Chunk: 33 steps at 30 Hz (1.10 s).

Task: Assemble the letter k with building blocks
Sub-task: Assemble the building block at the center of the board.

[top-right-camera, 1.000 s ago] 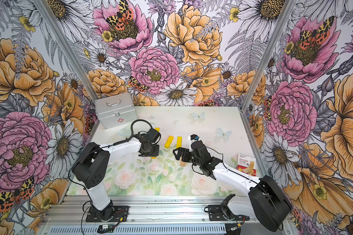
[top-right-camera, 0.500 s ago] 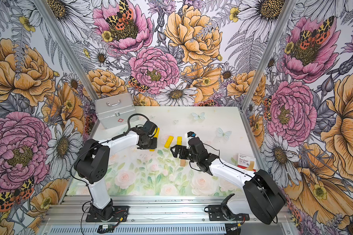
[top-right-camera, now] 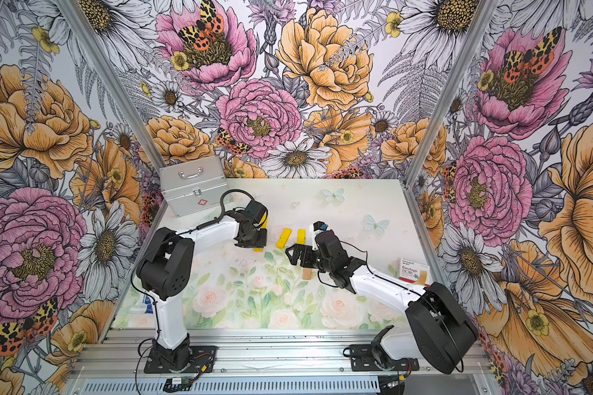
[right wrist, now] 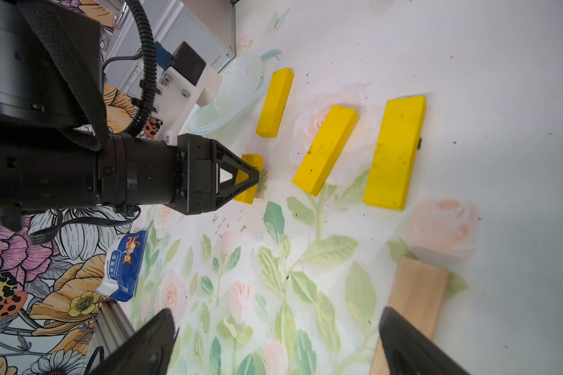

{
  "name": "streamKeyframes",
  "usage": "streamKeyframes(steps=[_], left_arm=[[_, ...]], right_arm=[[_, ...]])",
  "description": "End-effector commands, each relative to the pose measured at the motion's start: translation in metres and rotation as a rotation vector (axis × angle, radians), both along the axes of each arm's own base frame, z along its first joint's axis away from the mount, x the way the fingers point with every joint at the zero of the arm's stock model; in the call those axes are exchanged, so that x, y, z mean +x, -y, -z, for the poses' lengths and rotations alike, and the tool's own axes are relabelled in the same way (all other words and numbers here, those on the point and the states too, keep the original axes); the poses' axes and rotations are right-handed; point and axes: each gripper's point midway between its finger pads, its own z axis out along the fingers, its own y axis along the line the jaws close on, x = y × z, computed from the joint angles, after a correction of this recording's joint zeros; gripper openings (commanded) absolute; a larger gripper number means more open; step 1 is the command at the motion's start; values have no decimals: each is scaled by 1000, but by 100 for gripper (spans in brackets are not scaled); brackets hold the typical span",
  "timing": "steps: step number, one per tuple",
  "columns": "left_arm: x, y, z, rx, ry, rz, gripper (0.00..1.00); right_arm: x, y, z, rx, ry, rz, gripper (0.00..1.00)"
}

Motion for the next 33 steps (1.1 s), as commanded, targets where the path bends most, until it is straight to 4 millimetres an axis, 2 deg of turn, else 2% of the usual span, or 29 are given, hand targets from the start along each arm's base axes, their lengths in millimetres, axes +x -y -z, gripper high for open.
streamKeyframes(steps=[1,17,33], left_arm=[[5,-2,-1,9,3,12,19],[7,-4,-2,16,13,13,19],[13,-4,4,34,11,4,18]], right_arm=[[9,-3,-14,18,46,-6,99],[14,-6,-17,25,46,-10,100],[14,-6,-18,27,50,-10,99]])
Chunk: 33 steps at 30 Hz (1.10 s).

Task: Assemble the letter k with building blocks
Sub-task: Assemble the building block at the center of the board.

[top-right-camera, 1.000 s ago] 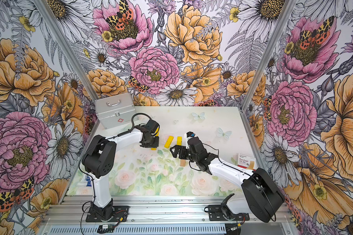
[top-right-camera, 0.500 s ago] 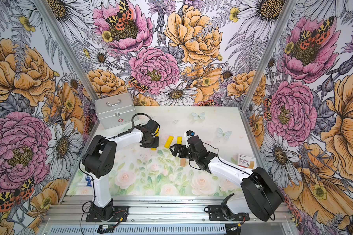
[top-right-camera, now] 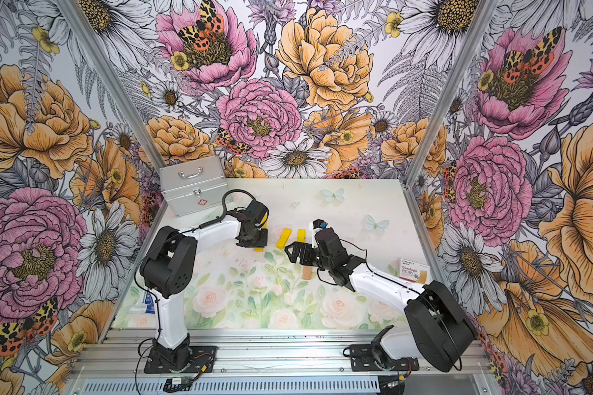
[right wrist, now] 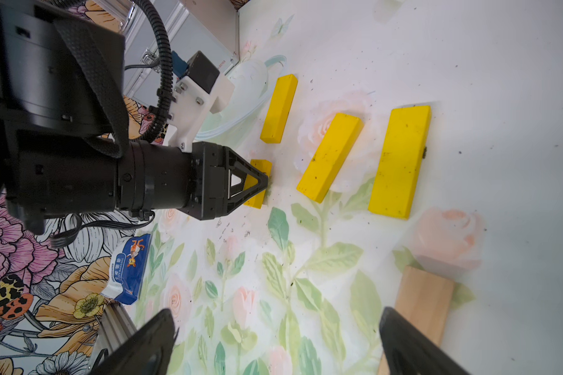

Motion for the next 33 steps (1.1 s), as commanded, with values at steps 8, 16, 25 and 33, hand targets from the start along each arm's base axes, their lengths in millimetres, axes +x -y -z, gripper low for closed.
streamKeyframes(steps=[8,16,25,33], left_arm=[[17,-8,2,34,21,-23,18],[23,-8,9,30,9,-20,18],[28,-6,11,21,7,-16,19],[29,-8,15,25,-1,-16,21]], right_arm=[[8,-3,-14,17,47,-9,99],[10,-2,-16,21,49,-5,100],[12,-2,-17,23,49,-6,99],[10,-1,-14,19,42,-6,99]])
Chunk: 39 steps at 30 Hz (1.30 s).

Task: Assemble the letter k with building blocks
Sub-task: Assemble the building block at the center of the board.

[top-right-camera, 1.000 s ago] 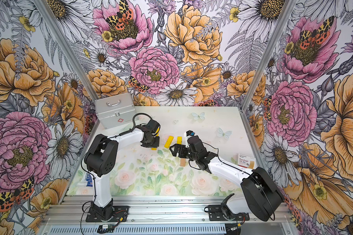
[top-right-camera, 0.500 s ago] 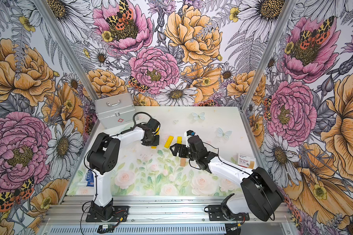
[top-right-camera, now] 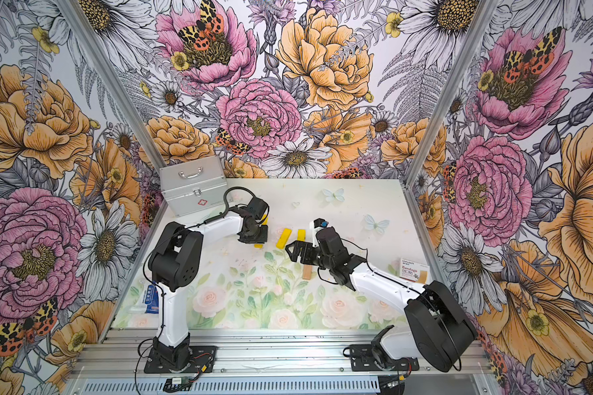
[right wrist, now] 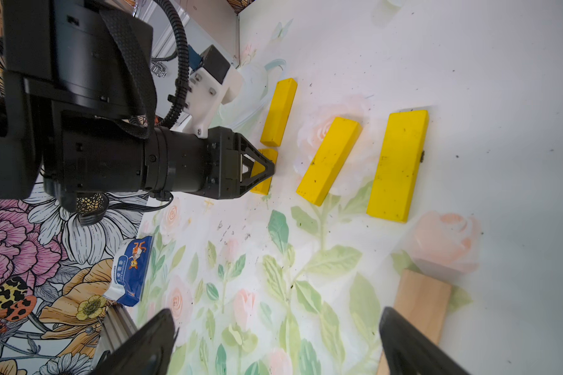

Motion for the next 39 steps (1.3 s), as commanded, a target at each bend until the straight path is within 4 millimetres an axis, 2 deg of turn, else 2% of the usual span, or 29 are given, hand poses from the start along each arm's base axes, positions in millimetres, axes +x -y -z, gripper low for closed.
streamKeyframes(steps=[1,11,24,39], left_arm=[[4,-3,8,8,-12,7,22],[6,-5,11,14,-18,15,25],[5,-12,15,45,-38,32,26],[7,-9,18,39,-49,39,27]], right_arm=[[8,-3,-11,11,40,-7,99],[7,-1,-10,9,40,-5,99],[7,0,-10,8,40,-1,99],[6,1,-8,6,39,4,99]])
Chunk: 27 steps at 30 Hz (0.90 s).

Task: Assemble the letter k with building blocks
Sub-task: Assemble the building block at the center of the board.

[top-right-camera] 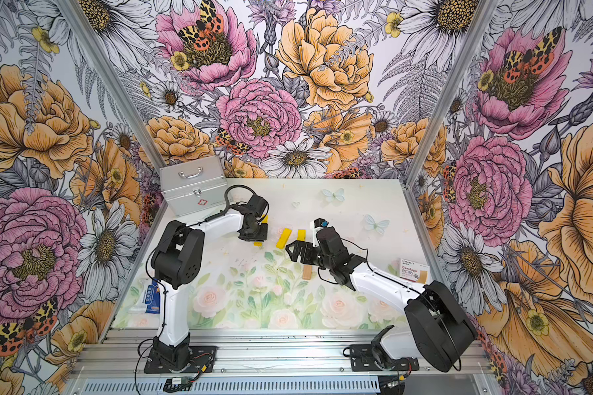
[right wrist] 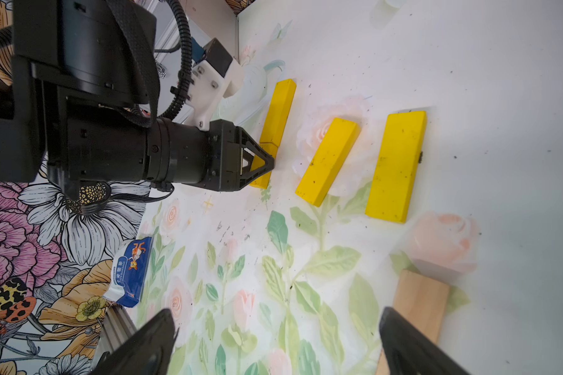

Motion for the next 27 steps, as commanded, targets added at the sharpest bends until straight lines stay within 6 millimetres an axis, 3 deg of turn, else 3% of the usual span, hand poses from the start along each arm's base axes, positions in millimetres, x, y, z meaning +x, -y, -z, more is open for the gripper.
streamKeyframes(steps=[1,27], left_arm=[[-1,-7,18,22,-42,8,26],[-7,-2,12,40,-39,21,42]], right_arm=[[5,0,-8,4,40,-1,99],[5,0,-13,14,51,-5,99]])
